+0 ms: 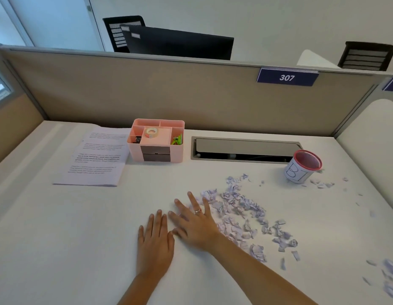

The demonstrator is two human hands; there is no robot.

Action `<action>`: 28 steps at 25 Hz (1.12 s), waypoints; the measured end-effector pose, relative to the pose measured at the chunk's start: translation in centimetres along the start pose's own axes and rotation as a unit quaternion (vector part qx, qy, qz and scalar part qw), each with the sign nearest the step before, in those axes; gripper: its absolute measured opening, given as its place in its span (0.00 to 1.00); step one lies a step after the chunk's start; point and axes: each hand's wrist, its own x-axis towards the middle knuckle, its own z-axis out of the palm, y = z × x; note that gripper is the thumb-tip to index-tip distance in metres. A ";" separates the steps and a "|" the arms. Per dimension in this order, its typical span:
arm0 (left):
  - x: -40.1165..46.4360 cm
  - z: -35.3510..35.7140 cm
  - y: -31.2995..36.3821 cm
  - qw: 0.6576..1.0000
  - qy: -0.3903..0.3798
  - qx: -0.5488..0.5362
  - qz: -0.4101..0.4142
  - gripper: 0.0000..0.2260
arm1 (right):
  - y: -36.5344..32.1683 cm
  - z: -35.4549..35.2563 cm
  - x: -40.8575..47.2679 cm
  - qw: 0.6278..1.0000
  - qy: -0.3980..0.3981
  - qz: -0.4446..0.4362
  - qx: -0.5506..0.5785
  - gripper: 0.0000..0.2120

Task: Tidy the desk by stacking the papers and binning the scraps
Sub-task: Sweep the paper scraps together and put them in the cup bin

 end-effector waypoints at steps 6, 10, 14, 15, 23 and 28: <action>0.0 0.5 0.3 1.000 0.028 0.005 0.005 0.27 | 6.6 -1.0 3.4 0.993 -0.030 0.111 0.013 0.23; 0.1 0.9 0.2 0.999 0.045 0.005 0.011 0.33 | 14.9 -1.6 2.8 0.983 -0.084 0.158 0.052 0.29; 0.2 1.2 0.0 0.999 0.047 0.014 0.006 0.34 | 18.2 -1.0 1.5 0.967 -0.122 0.158 0.156 0.31; 0.2 1.2 0.0 0.999 0.051 0.015 0.009 0.33 | 18.1 -0.9 1.0 0.970 -0.103 0.135 0.172 0.28; 5.5 0.9 3.3 0.991 0.037 -0.125 0.004 0.31 | 16.8 -1.2 -5.9 0.955 0.023 0.060 0.291 0.16; 12.7 1.4 11.2 0.950 -0.072 -0.299 0.056 0.26 | 21.4 -1.9 -7.7 0.918 0.040 0.239 0.315 0.29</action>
